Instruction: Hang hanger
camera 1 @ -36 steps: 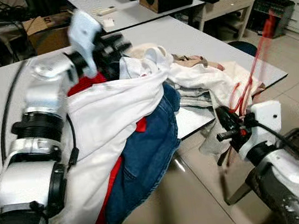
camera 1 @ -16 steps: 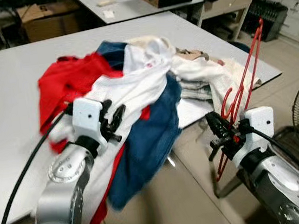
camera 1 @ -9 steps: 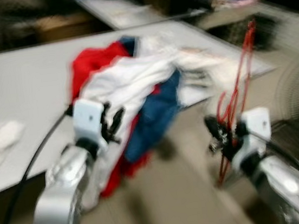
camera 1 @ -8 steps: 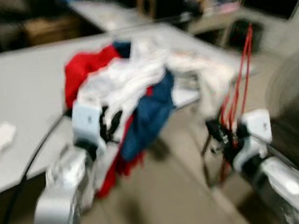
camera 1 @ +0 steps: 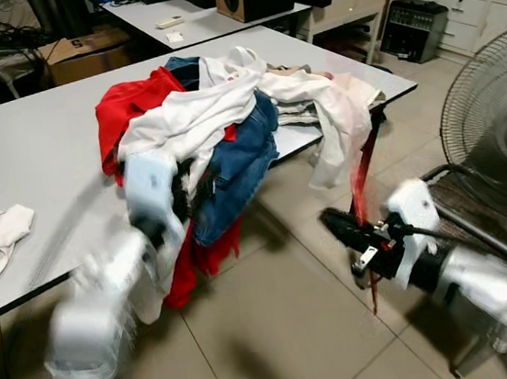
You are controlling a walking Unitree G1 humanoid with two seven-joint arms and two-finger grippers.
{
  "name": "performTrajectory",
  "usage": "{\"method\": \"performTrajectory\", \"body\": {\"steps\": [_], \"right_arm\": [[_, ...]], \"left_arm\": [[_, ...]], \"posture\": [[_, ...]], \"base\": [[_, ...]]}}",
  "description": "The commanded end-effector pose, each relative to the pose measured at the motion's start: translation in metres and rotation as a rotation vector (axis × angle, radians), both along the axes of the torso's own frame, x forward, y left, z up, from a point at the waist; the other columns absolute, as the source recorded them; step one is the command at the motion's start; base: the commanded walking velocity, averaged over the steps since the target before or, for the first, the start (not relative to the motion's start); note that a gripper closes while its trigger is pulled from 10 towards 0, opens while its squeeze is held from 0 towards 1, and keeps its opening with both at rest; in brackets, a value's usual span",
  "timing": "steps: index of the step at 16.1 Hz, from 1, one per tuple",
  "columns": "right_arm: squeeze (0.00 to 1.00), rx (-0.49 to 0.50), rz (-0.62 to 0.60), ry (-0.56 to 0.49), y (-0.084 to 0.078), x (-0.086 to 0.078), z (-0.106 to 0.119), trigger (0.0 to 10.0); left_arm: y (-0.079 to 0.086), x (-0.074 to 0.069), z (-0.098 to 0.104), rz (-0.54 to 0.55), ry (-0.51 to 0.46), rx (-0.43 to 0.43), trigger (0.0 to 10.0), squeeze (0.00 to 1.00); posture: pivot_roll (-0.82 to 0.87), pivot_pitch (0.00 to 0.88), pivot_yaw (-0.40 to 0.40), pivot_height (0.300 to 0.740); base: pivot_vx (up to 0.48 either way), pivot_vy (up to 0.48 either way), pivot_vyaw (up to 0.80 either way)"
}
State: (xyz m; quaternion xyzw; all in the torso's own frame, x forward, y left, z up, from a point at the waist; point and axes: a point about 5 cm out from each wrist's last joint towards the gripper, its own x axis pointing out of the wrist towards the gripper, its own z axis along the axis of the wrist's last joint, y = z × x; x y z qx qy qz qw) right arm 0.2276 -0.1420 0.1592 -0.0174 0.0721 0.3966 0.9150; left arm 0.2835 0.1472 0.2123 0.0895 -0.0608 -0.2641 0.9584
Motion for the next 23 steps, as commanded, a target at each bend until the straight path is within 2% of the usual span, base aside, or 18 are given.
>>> {"method": "performTrajectory", "body": {"steps": [1,2,3,4,5,6,7,9,10,12,13,14,15,16,18,20,23], "right_arm": [[0.0,-0.034,0.193,0.043,0.004,-0.002,0.001,10.0],[0.0,-0.064,0.286,0.061,0.003,-0.003,0.002,10.0],[0.0,-0.071,0.319,0.076,0.002,-0.004,0.002,10.0],[0.0,-0.098,0.395,0.114,-0.002,-0.005,0.001,10.0],[0.0,-0.14,0.459,0.155,-0.01,-0.006,-0.003,10.0],[0.0,-0.186,0.53,0.2,-0.02,-0.004,-0.006,10.0],[0.0,-0.205,0.541,0.202,-0.021,-0.003,-0.007,10.0],[0.0,-0.251,0.636,0.205,-0.025,0.003,-0.001,10.0],[0.0,-0.27,0.668,0.204,-0.025,0.004,0.001,10.0],[0.0,-0.295,0.703,0.202,-0.025,0.004,0.003,10.0],[0.0,-0.332,0.752,0.197,-0.025,0.006,0.005,10.0],[0.0,-0.355,0.773,0.196,-0.024,0.005,0.005,10.0],[0.0,-0.364,0.781,0.199,-0.024,0.005,0.005,10.0],[0.0,-0.382,0.797,0.207,-0.025,0.004,0.005,10.0],[0.0,-0.447,0.775,0.208,-0.03,0.008,0.001,10.0],[0.0,-0.482,0.747,0.199,-0.032,0.015,-0.002,10.0],[0.0,-0.53,0.718,0.152,-0.027,0.025,-0.002,10.0]], "left_arm": [[0.013,0.0,0.011,-0.085,-0.047,0.094,10.0,1.0],[0.022,0.0,0.019,-0.127,-0.076,0.166,10.0,1.0],[0.025,0.0,0.021,-0.143,-0.08,0.185,10.0,1.0],[0.038,-0.004,0.029,-0.194,-0.093,0.243,10.0,1.0],[0.05,-0.01,0.039,-0.263,-0.091,0.274,10.0,1.0],[0.059,-0.018,0.051,-0.368,-0.072,0.355,10.0,1.0],[0.059,-0.02,0.053,-0.396,-0.07,0.378,10.0,1.0],[0.043,-0.026,0.056,-0.614,-0.072,0.557,10.0,1.0],[0.036,-0.028,0.055,-0.677,-0.09,0.604,10.0,1.0],[0.022,-0.028,0.053,-0.734,-0.135,0.656,10.0,1.0],[0.001,-0.026,0.046,-0.8,-0.208,0.749,10.0,1.0],[-0.008,-0.024,0.045,-0.813,-0.248,0.739,10.0,0.75],[-0.011,-0.023,0.046,-0.809,-0.269,0.738,10.0,0.55],[-0.015,-0.023,0.047,-0.824,-0.292,0.744,10.0,0.42],[-0.02,-0.027,0.051,-0.856,-0.31,0.745,10.0,0.02],[-0.023,-0.031,0.046,-0.9,-0.29,0.759,10.0,0.0],[-0.037,-0.042,0.017,-0.976,-0.227,0.77,10.0,0.0]], "posture": [[0.0,0.0,-0.017,0.74],[0.01,0.0,-0.027,0.74],[0.01,0.0,-0.031,0.74],[0.01,0.0,-0.039,0.74],[0.02,0.0,-0.053,0.74],[0.04,0.0,-0.065,0.74],[0.04,0.0,-0.065,0.74],[0.05,0.0,-0.081,0.74],[0.05,0.0,-0.078,0.74],[0.04,0.0,-0.075,0.74],[0.03,0.0,-0.065,0.74],[0.02,0.0,-0.059,0.74],[0.02,0.0,-0.059,0.74],[0.02,0.0,-0.058,0.74],[0.01,0.0,-0.06,0.74],[0.01,0.0,-0.062,0.74],[0.01,0.0,-0.066,0.74]], "base": [[0.0,0.0,0.0],[0.0,0.0,0.0],[0.0,0.0,0.0],[0.0,0.0,0.0],[0.0,0.0,0.0],[0.0,0.0,0.0],[0.0,0.0,0.0],[0.0,0.0,0.0],[0.0,0.0,0.0],[0.0,0.0,0.0],[0.0,0.0,0.0],[0.0,0.0,0.0],[0.0,0.0,0.0],[0.0,0.0,0.0],[0.0,0.0,0.0],[0.0,0.0,0.0],[0.0,0.0,0.0]]}}
